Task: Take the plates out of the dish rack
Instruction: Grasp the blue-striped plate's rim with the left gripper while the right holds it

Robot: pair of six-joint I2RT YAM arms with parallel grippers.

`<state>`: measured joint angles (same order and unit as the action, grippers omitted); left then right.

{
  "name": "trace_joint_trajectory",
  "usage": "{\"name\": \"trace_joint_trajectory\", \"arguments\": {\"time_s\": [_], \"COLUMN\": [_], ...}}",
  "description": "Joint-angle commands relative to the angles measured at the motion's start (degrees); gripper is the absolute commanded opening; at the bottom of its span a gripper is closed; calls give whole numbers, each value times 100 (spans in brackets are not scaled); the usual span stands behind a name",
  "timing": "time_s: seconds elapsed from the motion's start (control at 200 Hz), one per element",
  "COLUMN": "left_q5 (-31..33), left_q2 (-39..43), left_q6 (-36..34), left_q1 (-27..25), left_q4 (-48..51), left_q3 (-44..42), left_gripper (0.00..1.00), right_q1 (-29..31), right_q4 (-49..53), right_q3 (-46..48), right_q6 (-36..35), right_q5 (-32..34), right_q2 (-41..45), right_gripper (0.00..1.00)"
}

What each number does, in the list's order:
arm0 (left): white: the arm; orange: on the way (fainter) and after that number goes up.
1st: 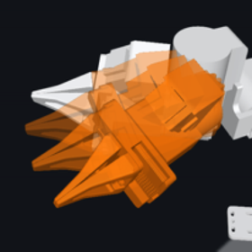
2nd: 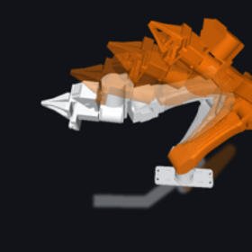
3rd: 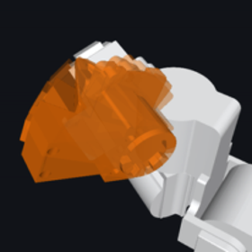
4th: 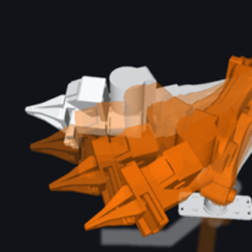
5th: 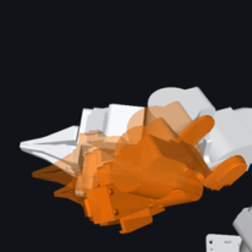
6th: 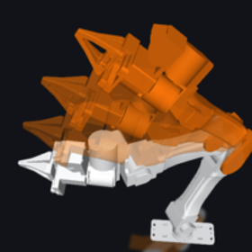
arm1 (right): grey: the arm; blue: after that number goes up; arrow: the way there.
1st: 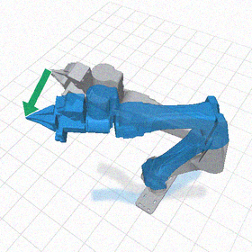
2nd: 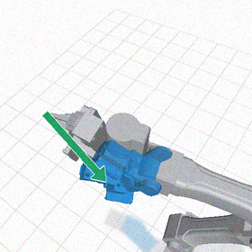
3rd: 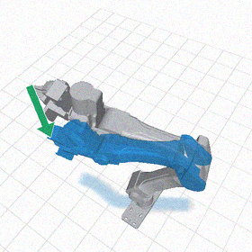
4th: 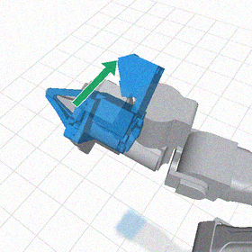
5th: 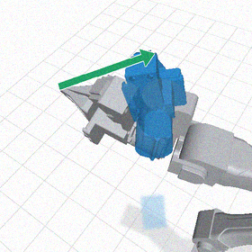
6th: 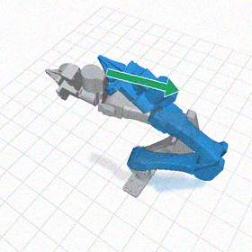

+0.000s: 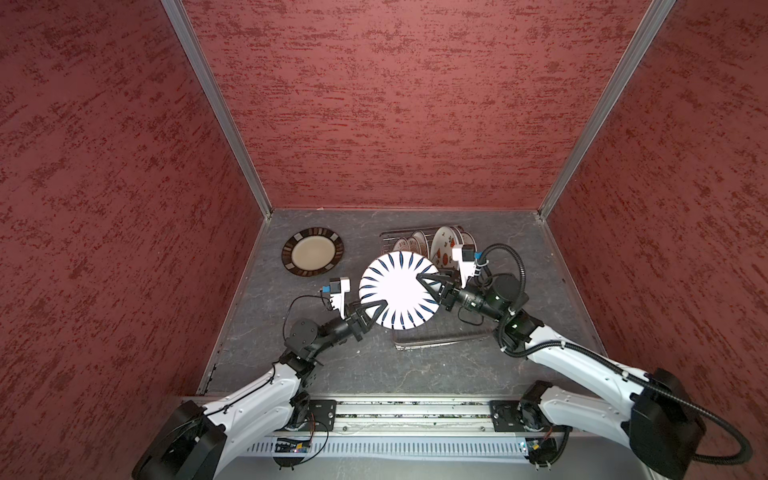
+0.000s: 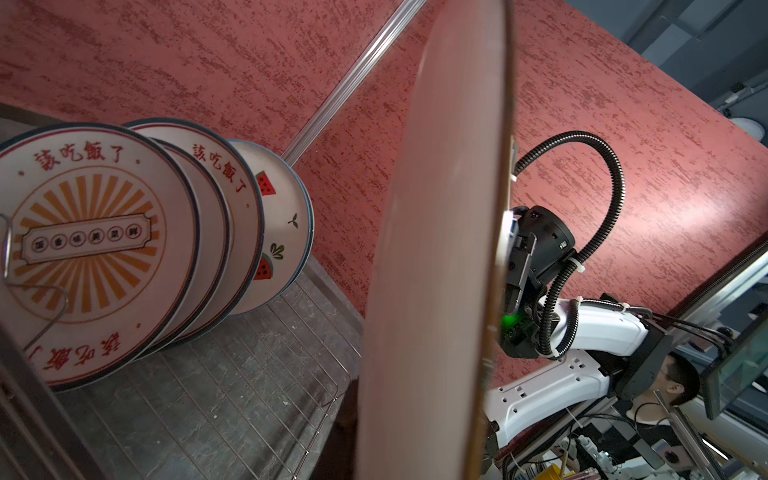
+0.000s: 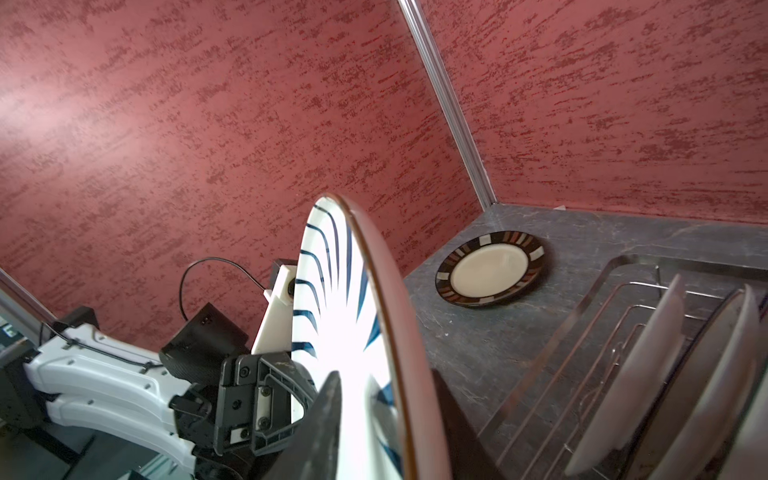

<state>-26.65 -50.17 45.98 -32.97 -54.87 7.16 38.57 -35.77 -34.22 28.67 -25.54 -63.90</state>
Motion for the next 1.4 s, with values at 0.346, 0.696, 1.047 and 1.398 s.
{"name": "trace_joint_trajectory", "arguments": {"time_s": [0.346,0.696,1.047,1.398], "left_q5": [327,565,644,475], "left_q2": [118,491,652,242], "left_q6": [140,497,539,1318], "left_q1": [-106,243,663,1926], "left_q4": [-463,-281,73,64], "left_q3": [66,-29,59,144], "left_gripper": [4,3,3,3], "right_q1": [71,72,73,79], "right_q4": [513,579,1797,1678], "right_q3": [-331,-17,-493,-993], "right_q6": [-477,-692,-810,-724], "right_q5": [465,1199,1724,612], "right_q2": [-45,359,231,-390], "right_gripper": [99,99,99,99]}}
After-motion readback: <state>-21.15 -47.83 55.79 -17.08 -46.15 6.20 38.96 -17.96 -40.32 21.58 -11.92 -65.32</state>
